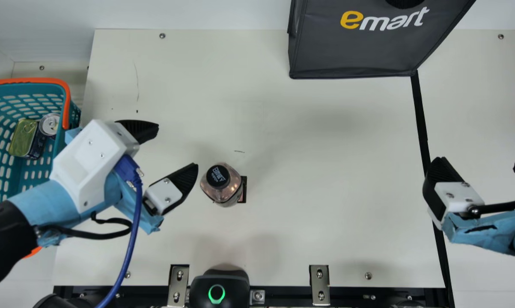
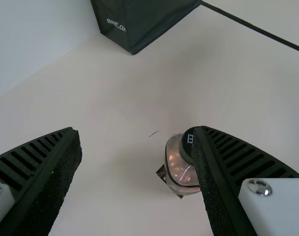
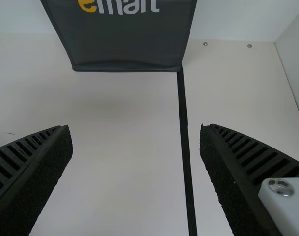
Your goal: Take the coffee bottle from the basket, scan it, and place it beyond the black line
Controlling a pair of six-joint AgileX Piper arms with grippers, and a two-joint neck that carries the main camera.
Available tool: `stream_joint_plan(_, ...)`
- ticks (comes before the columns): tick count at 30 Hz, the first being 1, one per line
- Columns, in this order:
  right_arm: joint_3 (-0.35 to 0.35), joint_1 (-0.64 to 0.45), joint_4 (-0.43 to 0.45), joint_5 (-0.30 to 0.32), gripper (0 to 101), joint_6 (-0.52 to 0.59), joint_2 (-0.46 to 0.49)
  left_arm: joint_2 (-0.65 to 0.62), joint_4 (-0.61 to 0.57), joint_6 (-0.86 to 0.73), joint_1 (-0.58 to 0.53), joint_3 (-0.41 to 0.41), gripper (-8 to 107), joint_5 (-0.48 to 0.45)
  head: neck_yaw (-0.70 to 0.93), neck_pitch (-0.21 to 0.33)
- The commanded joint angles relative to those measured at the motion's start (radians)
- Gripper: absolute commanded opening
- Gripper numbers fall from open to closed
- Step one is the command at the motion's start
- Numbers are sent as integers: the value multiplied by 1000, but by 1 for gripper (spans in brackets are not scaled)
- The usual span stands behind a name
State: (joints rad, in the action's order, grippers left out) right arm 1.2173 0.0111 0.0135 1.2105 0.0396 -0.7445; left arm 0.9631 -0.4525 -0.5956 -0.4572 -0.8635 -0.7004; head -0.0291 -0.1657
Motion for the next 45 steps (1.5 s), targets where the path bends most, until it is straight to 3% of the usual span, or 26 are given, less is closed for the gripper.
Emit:
stream_joint_plan(1, 0, 0, 0, 0, 91, 0, 0, -3, 19, 35, -22, 0, 90, 7, 2, 27)
stream_joint_plan(19, 0, 0, 0, 0, 91, 0, 0, -12, 220, 357, -195, 12, 90, 67, 2, 27)
stream_joint_plan(45, 0, 0, 0, 0, 91, 0, 0, 34, 620, 922, -455, 32, 90, 107, 2, 27)
